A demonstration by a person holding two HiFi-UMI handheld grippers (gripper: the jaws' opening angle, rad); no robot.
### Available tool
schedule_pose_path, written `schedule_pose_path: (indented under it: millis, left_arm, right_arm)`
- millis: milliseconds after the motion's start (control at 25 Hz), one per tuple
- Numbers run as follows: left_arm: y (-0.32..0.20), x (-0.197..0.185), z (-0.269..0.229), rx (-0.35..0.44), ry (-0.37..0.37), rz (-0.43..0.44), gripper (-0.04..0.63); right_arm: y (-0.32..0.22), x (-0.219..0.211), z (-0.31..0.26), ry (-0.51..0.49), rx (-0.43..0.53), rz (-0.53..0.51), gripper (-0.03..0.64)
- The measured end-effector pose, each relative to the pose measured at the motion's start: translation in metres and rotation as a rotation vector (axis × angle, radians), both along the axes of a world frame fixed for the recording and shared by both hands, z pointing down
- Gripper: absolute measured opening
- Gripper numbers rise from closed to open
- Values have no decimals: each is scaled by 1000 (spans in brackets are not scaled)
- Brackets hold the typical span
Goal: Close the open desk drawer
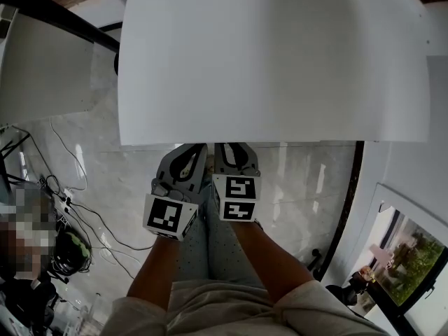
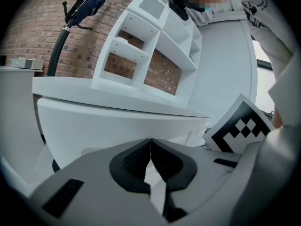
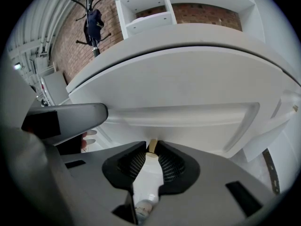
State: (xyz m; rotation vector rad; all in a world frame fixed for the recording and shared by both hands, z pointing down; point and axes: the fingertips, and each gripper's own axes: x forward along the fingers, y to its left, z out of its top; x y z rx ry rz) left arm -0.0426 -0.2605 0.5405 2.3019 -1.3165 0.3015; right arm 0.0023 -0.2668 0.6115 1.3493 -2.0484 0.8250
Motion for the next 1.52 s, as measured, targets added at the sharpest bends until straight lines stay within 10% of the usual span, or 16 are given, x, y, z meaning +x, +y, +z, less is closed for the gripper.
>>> schedule_pose_path:
  millis: [1520]
  left_arm:
    - [5, 6, -13, -7, -10, 52, 18]
  right_arm:
    - [-6, 2, -21, 34, 52, -36, 101]
